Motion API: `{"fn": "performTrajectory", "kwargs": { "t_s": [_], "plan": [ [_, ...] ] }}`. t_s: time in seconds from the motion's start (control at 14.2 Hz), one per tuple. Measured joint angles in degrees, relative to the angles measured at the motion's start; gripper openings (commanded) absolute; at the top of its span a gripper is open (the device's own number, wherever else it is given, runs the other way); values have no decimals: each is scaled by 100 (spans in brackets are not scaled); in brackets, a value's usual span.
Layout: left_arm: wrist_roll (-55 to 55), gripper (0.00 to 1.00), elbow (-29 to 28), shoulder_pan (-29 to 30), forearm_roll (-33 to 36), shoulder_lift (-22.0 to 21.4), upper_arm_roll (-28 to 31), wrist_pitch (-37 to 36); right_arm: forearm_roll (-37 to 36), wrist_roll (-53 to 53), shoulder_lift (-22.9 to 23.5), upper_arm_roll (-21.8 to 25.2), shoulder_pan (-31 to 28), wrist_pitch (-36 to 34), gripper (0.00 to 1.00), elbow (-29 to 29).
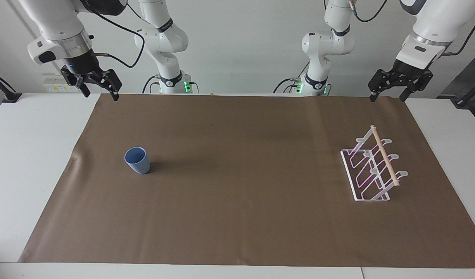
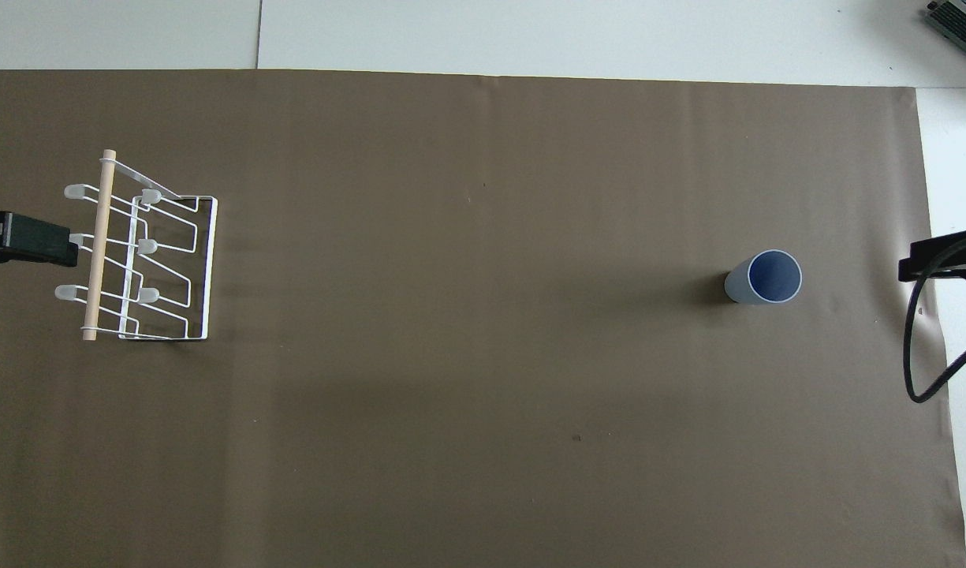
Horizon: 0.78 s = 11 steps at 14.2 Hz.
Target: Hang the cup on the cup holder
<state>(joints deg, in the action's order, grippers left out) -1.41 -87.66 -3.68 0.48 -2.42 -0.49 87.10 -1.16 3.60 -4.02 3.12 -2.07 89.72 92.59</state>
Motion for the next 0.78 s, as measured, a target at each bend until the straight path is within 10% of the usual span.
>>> {"fn": "performTrajectory", "kwargs": {
  "t_s": [0.78],
  "plan": [
    [0,100,-1,0,0,0,0,-2,0,0,-36,10,-3,30,100,120]
  ]
}}
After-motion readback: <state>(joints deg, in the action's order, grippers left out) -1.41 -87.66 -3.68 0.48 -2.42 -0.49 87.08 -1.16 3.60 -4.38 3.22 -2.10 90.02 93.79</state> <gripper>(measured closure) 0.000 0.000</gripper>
